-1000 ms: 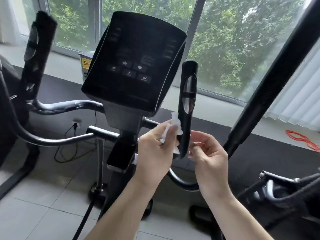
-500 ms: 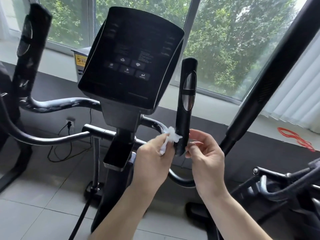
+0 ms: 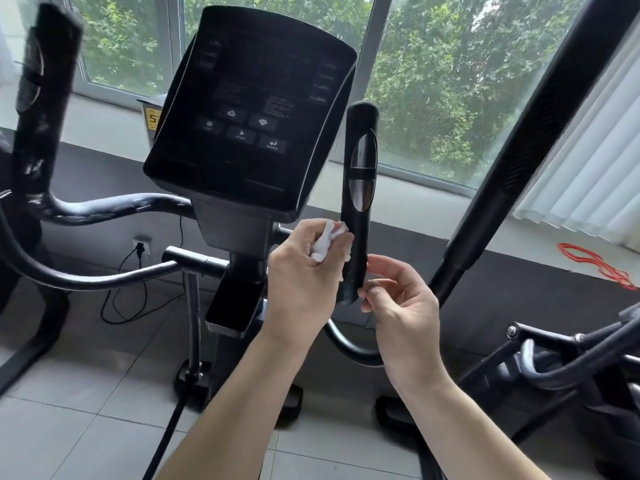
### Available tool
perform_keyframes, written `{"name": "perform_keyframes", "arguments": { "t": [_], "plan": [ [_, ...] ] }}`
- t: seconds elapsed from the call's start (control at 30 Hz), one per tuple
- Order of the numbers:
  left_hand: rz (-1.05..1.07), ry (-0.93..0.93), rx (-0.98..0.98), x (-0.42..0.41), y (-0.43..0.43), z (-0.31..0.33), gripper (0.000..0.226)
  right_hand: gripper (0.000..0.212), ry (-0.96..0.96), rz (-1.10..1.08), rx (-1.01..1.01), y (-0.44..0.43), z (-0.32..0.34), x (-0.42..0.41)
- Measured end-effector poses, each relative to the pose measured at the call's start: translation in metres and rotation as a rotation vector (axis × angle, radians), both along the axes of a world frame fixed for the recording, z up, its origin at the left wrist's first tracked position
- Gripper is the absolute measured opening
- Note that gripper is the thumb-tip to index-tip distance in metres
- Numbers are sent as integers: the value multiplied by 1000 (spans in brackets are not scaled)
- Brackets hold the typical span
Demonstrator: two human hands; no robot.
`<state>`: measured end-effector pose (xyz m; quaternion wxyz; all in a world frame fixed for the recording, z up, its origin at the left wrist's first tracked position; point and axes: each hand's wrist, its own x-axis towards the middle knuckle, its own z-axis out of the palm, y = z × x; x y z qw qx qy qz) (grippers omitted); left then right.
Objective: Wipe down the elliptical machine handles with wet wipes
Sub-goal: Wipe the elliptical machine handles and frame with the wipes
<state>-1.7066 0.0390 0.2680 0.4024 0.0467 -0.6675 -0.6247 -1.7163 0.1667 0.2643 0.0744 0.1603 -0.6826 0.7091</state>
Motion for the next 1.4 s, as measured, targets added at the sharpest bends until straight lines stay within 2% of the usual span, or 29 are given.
{"name": "perform_keyframes", "arguments": {
  "t": [0.1, 0.2, 0.27, 0.33, 0.4, 0.47, 0.57, 0.8, 0.9, 1.0, 1.07, 1.23, 1.3, 1.4],
  "plan": [
    [-30, -7, -64, 9, 1, -10, 13, 34, -7, 8, -8, 1, -3, 0],
    [-90, -80, -155, 17, 1, -40, 5, 34, -11, 11, -6, 1, -5, -1],
    [-147, -136, -241, 20, 0, -62, 10, 33, -9, 10, 2, 2, -6, -2],
    [-161, -151, -237, 22, -1, -71, 9, 32, -3, 5, 8, 2, -6, -2],
    [-104, -90, -175, 22, -2, -61, 4, 31, 8, 4, 8, 2, -5, -2],
    [-45, -6, -135, 16, -4, -41, 13, 32, 6, 0, 6, 1, -4, -3],
    [-92, 69, -166, 9, -4, -18, 12, 32, 1, -1, -5, 2, -4, -4],
    [-188, -162, -267, 15, -10, -45, 4, 34, 4, 30, -27, 2, -9, -8],
    [-217, -212, -300, 16, -9, -55, 23, 32, 2, 41, -44, 3, -9, -7],
    [-212, -285, -388, 13, -15, -58, 14, 31, -4, 50, -40, 3, -7, -7],
    [-192, -296, -453, 15, -18, -56, 19, 32, -1, 48, -27, 4, -7, -8],
    [-205, -72, -138, 19, -12, -31, 15, 32, -13, 47, -18, 6, -6, -8],
    [-226, -71, -137, 15, -8, -24, 13, 34, -18, 48, -19, 7, -7, -8],
    [-239, -178, -254, 15, -11, -28, 7, 37, -21, 68, -16, 11, -7, -8]
  ]
}}
